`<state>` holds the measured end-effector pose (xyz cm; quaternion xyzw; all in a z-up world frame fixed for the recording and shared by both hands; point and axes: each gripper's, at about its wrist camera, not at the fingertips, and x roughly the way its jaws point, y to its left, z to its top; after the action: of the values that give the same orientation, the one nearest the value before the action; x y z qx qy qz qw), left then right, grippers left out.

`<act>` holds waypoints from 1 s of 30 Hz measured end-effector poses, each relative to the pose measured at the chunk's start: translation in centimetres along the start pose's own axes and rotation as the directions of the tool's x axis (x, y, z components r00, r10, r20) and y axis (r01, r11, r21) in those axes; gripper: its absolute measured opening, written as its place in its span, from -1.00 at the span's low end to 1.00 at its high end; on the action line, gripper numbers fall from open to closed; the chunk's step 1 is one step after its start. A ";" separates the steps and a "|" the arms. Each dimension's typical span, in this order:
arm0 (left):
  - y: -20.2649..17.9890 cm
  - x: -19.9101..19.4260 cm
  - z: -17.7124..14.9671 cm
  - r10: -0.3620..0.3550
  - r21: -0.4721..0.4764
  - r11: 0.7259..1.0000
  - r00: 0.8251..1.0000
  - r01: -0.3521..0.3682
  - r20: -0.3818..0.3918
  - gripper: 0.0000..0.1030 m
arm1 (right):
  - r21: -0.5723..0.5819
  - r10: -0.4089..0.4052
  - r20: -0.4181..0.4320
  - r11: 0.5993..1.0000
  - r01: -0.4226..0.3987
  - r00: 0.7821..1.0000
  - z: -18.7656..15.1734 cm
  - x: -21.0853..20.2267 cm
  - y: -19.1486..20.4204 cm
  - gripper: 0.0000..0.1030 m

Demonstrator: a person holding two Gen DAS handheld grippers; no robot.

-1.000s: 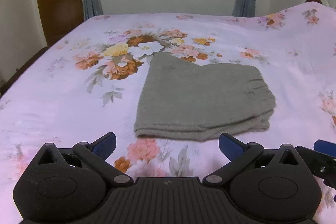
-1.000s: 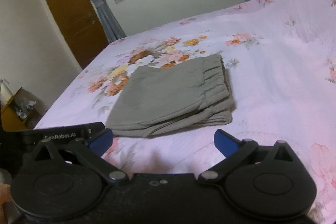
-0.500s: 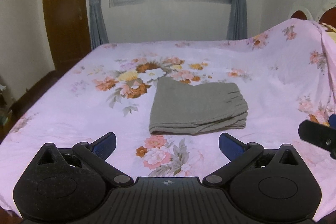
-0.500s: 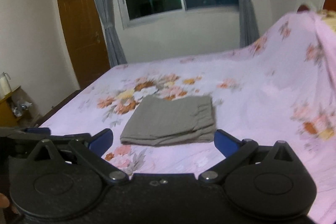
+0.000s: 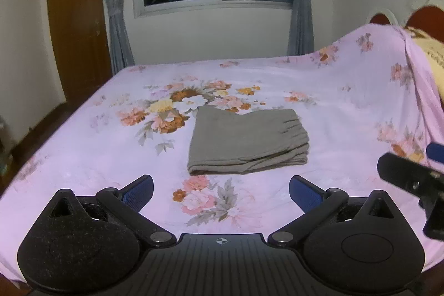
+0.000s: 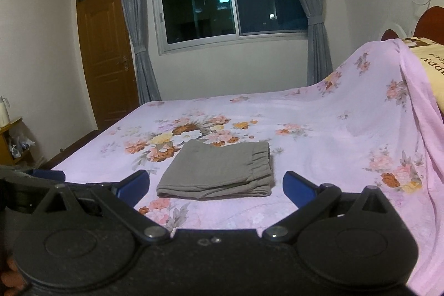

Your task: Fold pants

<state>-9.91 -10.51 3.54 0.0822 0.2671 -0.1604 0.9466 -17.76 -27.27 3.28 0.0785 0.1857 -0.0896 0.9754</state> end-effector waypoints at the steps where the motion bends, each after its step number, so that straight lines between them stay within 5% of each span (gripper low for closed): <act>1: -0.1 0.0 0.0 0.004 0.013 1.000 1.000 -0.004 -0.001 1.00 | 0.002 0.001 0.002 1.000 -0.001 1.000 0.0 -0.1 0.0 1.00; 8: 0.3 -0.4 0.2 -0.058 -0.013 0.998 0.998 0.058 0.003 1.00 | 0.014 0.009 -0.003 1.000 -0.009 1.000 -0.1 -0.1 -0.3 1.00; 12: 0.5 -1.1 0.2 -0.016 -0.050 0.999 0.997 0.020 0.077 1.00 | 0.013 0.011 -0.003 1.000 -0.011 1.000 -0.1 -0.1 -0.3 1.00; 18: -0.4 -0.9 0.5 0.037 0.036 0.999 0.998 -0.039 0.059 1.00 | 0.019 0.010 -0.006 1.000 -0.010 1.000 -0.1 0.0 -0.4 1.00; 26: -0.7 -1.1 1.5 -0.051 0.053 0.997 0.998 0.050 0.023 1.00 | 0.031 0.025 -0.007 0.999 -0.025 1.000 -0.1 0.7 -0.5 1.00; 30: -0.2 -1.2 1.3 0.019 0.008 1.000 0.996 -0.020 0.087 1.00 | 0.039 0.028 -0.010 0.999 -0.027 1.000 -0.2 1.1 -0.7 1.00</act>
<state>-10.29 -10.71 5.26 0.0817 0.2240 -0.1558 0.9586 -17.03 -28.10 2.58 0.1003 0.1879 -0.0793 0.9738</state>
